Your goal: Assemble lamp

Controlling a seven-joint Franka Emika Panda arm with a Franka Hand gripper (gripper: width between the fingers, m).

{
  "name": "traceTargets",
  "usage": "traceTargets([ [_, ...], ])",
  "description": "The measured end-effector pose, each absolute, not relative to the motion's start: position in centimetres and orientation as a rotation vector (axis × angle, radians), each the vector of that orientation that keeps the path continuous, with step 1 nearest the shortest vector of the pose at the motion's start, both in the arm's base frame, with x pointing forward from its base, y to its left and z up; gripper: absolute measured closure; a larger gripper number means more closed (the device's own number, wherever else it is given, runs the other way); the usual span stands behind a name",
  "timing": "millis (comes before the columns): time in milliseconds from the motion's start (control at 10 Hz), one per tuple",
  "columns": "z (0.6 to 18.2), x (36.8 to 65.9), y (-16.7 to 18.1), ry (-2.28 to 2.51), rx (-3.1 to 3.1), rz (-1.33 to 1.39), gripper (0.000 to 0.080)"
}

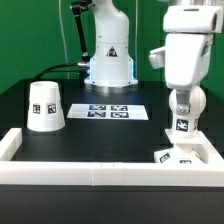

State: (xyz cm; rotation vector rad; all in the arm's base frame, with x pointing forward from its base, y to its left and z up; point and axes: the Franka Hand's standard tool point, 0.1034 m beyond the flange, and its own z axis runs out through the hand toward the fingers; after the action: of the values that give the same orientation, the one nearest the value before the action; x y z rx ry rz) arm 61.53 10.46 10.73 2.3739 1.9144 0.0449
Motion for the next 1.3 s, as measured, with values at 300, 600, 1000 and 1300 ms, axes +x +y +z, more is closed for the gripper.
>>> traceTargets([
  [300, 10.9, 61.9, 11.3, 2.048, 2.222, 0.05, 0.0101],
  [600, 10.7, 61.8, 10.1, 2.2, 2.064, 0.023, 0.0101],
  [1000, 10.7, 62.0, 9.4, 2.187, 2.075, 0.028, 0.0227],
  [1300, 10.7, 61.9, 9.3, 2.137, 2.128, 0.031, 0.0226],
])
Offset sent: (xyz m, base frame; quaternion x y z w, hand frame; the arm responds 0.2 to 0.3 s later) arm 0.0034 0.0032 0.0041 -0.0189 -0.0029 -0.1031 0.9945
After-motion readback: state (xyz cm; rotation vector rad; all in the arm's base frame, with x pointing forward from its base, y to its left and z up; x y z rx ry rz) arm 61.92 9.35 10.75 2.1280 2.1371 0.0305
